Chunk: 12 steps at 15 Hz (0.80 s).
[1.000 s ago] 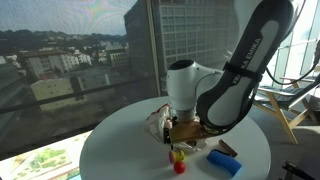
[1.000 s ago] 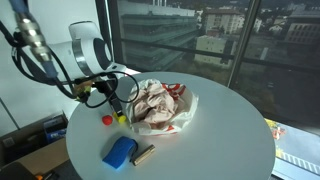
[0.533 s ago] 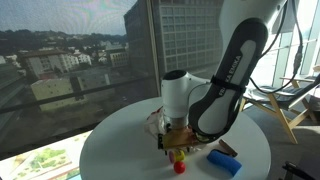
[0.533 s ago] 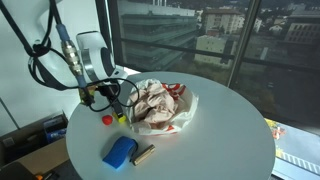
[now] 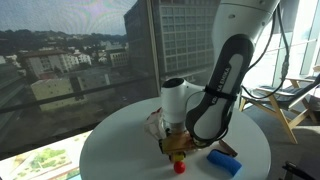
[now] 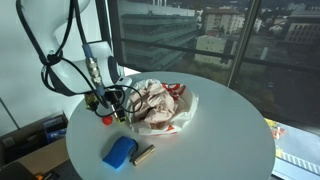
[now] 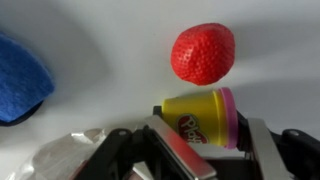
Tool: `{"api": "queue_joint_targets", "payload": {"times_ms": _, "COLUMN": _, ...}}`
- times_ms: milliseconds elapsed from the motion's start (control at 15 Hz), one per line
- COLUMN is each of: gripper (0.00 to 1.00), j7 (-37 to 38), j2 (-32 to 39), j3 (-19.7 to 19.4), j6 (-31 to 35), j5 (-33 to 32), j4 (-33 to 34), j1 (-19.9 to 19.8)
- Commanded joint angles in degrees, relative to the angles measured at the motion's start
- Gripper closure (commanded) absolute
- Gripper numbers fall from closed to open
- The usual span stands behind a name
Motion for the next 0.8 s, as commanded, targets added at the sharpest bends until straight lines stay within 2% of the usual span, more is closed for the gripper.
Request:
{"api": "queue_joint_targets", "payload": {"times_ms": 0, "gripper": 0.66, "j7": -0.4, "j2": -1.4, "j3": -0.6, "j6": 0.0, "j5": -0.5, "j4": -0.2, "j1": -0.4}}
{"api": "queue_joint_targets", "payload": {"times_ms": 67, "gripper": 0.68, "j7": -6.3, "j2": -3.0, "j3": -3.0, "j6": -0.3, "j5": 6.8, "j4": -1.5, "j1": 2.4}}
{"api": "queue_joint_targets", "payload": {"times_ms": 267, "gripper": 0.68, "j7": -16.0, "j2": -7.0, "j3": -0.9, "j6": -5.4, "j5": 18.4, "j4": -3.1, "j1": -0.3}}
{"api": "queue_joint_targets", "payload": {"times_ms": 400, "gripper": 0.68, "j7": -22.6, "j2": -10.8, "j3": -0.2, "j6": -11.6, "j5": 26.2, "j4": -3.5, "j1": -1.7}}
{"api": "queue_joint_targets", "payload": {"times_ms": 533, "gripper": 0.68, "j7": -25.5, "j2": -14.4, "j3": -2.4, "j6": -16.1, "j5": 30.2, "j4": -3.5, "j1": -1.4}}
{"api": "queue_joint_targets", "payload": {"times_ms": 733, "gripper": 0.68, "j7": -29.7, "j2": -19.0, "j3": -4.5, "j6": -28.9, "j5": 34.9, "j4": -1.6, "j1": -3.1}}
